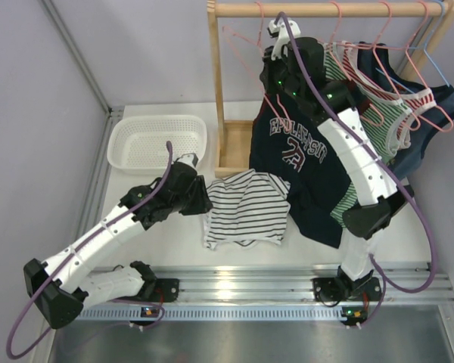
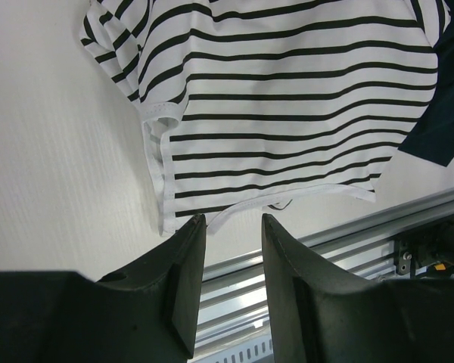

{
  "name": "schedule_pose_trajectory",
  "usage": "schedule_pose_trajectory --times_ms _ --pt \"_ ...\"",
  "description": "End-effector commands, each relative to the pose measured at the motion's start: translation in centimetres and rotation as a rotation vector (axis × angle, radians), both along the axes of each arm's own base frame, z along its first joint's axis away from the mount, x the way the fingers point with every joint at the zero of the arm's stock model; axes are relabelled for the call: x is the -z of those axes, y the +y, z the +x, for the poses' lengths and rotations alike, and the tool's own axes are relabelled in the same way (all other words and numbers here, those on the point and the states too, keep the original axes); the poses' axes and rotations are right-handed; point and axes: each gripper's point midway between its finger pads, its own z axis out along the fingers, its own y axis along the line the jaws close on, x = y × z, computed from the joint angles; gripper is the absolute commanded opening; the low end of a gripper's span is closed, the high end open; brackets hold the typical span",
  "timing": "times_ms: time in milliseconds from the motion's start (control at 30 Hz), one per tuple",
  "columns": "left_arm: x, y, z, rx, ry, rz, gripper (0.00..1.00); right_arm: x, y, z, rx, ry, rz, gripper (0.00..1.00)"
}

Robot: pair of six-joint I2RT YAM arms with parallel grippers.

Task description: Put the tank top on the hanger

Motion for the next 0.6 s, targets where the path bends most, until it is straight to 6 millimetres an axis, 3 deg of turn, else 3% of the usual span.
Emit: schedule_pose_trajectory --times_ms 0,33,567 --pt "-0.7 -0.5 0.7 0.01 -0.038 -0.017 0.41 -4.3 -0.5 -1.1 0.007 -0.098 0.034 0.04" --pt "-0.8 -0.5 0.7 0.009 -0.039 -0.019 0.41 -4.4 -0.7 -1.1 0.013 -0.101 0.034 0.0" --pt "-0.6 -0.6 0.6 0.01 -0.033 -0.026 0.41 -9.0 -2.7 -2.5 0.078 -0.237 0.084 0.0"
